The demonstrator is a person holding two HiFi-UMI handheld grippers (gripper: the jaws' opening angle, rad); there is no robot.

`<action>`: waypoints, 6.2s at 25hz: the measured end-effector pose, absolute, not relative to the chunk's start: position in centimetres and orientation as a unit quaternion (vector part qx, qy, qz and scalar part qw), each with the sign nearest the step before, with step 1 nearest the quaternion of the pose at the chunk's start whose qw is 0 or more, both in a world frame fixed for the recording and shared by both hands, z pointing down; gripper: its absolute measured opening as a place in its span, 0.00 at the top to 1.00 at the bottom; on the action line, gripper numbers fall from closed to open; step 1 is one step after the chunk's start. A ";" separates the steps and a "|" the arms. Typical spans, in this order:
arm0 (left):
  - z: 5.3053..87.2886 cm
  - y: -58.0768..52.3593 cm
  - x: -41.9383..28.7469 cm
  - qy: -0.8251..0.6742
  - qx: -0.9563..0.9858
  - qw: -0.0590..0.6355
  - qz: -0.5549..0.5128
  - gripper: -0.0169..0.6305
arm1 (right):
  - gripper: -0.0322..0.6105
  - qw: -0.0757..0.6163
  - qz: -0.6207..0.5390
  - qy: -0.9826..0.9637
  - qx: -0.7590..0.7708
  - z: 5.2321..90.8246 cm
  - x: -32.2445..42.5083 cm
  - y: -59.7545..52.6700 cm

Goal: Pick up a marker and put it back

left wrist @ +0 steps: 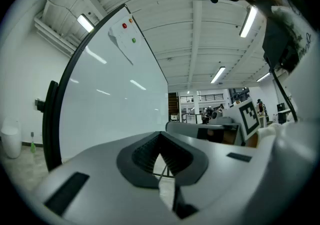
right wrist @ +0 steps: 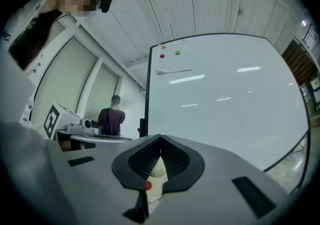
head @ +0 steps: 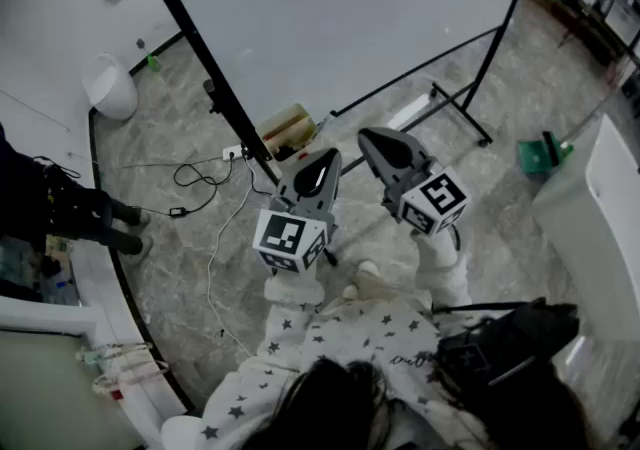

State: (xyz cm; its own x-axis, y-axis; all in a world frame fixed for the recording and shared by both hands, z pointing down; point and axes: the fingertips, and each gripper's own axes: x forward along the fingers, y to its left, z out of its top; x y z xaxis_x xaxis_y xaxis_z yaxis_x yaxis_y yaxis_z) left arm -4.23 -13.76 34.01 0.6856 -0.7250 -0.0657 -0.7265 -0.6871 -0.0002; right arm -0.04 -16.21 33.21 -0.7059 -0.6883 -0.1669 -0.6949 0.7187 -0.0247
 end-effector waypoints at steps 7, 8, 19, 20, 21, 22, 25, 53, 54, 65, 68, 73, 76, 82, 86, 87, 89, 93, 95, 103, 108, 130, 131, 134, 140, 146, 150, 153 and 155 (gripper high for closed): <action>34.8 -17.0 -5.6 0.442 -0.896 -0.005 0.036 0.97 | 0.94 0.041 0.004 0.939 -0.342 35.7 -1.8 -20.4; 35.1 -17.6 -5.6 0.449 -0.893 -0.007 0.036 0.97 | 0.94 0.040 -0.004 0.940 -0.340 36.1 -1.8 -21.1; 36.9 -19.6 -6.1 0.476 -0.879 -0.030 0.027 0.97 | 0.79 0.090 -0.108 0.935 -0.325 40.1 -1.8 -25.1; 37.1 -19.6 -6.1 0.475 -0.879 -0.031 0.028 0.97 | 0.79 0.097 -0.122 0.933 -0.323 40.6 -1.9 -25.4; 37.3 -19.7 -6.2 0.474 -0.880 -0.032 0.028 0.97 | 0.72 0.107 -0.141 0.931 -0.320 41.1 -2.0 -25.7; 37.5 -19.8 -6.3 0.473 -0.880 -0.033 0.027 0.97 | 0.68 0.118 -0.160 0.928 -0.316 41.6 -2.2 -26.0; 37.9 -19.8 -6.9 0.475 -0.879 -0.036 0.020 0.97 | 0.68 0.126 -0.190 0.925 -0.304 43.0 -3.6 -26.3; 36.8 -20.7 -9.1 0.476 -0.879 -0.032 0.005 0.97 | 0.83 0.071 -0.070 0.947 -0.306 37.2 -7.0 -25.9; 36.6 -20.8 -9.1 0.475 -0.879 -0.031 0.002 0.97 | 0.83 0.067 -0.062 0.948 -0.305 36.7 -7.0 -25.8; 30.7 -19.9 -7.7 0.438 -0.898 -0.026 0.031 0.97 | 0.83 0.050 0.025 0.952 -0.301 30.1 -6.4 -24.3; 30.2 -19.6 -7.2 0.433 -0.901 -0.005 0.011 0.97 | 0.83 0.051 0.037 0.953 -0.298 28.7 -6.4 -23.7; 29.4 -19.3 -7.5 0.438 -0.899 0.006 0.015 0.97 | 0.83 0.054 0.052 0.954 -0.290 27.2 -6.3 -22.8; 29.6 -19.2 -7.9 0.448 -0.893 -0.004 0.033 0.97 | 0.83 0.053 0.053 0.955 -0.286 26.8 -6.1 -22.2; 29.8 -18.8 -7.7 0.451 -0.892 -0.001 0.032 0.97 | 0.83 0.058 0.053 0.956 -0.283 26.5 -5.6 -21.1; 30.2 -18.6 -8.0 0.457 -0.889 -0.010 0.035 0.97 | 0.83 0.061 0.053 0.957 -0.280 26.4 -5.7 -20.5; 30.2 -18.6 -8.1 0.458 -0.888 -0.011 0.034 0.97 | 0.83 0.063 0.052 0.957 -0.280 26.3 -5.7 -20.4; 30.2 -18.4 -8.1 0.457 -0.889 -0.007 0.030 0.97 | 0.83 0.063 0.054 0.957 -0.278 26.2 -5.8 -20.3; 30.4 -18.4 -8.3 0.462 -0.886 0.001 0.024 0.97 | 0.83 0.064 0.056 0.958 -0.272 26.2 -6.0 -20.0; 29.7 -18.3 -8.2 0.461 -0.887 0.008 0.028 0.97 | 0.83 0.064 0.054 0.959 -0.270 26.4 -6.0 -20.0; 29.2 -18.4 -7.5 0.450 -0.892 0.011 0.040 0.97 | 0.83 0.062 0.055 0.958 -0.275 26.8 -5.7 -20.3; 29.4 -18.7 -7.5 0.450 -0.892 0.006 0.040 0.97 | 0.83 0.060 0.052 0.958 -0.275 26.9 -5.6 -20.5; 32.6 -20.7 -9.2 0.475 -0.879 -0.012 0.039 0.97 | 0.83 0.056 0.023 0.962 -0.267 30.3 -7.2 -23.9; 32.8 -20.6 -9.3 0.476 -0.878 -0.012 0.039 0.97 | 0.83 0.056 0.019 0.962 -0.267 30.6 -7.3 -24.0; 33.2 -20.6 -9.6 0.479 -0.877 -0.015 0.039 0.97 | 0.83 0.051 0.012 0.963 -0.266 31.7 -7.6 -24.4; 33.8 -21.0 -9.5 0.478 -0.877 -0.017 0.042 0.97 | 0.83 0.045 -0.004 0.962 -0.268 33.4 -8.0 -25.6; 34.5 -21.3 -9.5 0.479 -0.877 -0.019 0.038 0.97 | 0.83 0.042 -0.015 0.964 -0.264 35.0 -8.4 -26.1; 34.9 -21.4 -9.5 0.479 -0.877 -0.021 0.037 0.97 | 0.83 0.037 -0.024 0.964 -0.261 36.1 -8.6 -26.3; 35.3 -21.3 -9.4 0.478 -0.878 -0.025 0.034 0.97 | 0.83 0.036 -0.033 0.964 -0.262 37.1 -8.6 -26.5; 35.6 -21.3 -9.4 0.477 -0.878 -0.027 0.033 0.97 | 0.83 0.034 -0.037 0.964 -0.262 37.8 -8.6 -26.6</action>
State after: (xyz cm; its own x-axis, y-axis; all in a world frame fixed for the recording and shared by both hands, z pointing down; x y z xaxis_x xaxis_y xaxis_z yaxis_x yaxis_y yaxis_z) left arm -9.42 -21.32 35.56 0.5420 -0.8397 -0.0328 -0.8362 -0.5428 0.0784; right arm -8.64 -26.63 37.79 -0.8602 -0.5078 -0.0465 -0.5027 0.8598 -0.0900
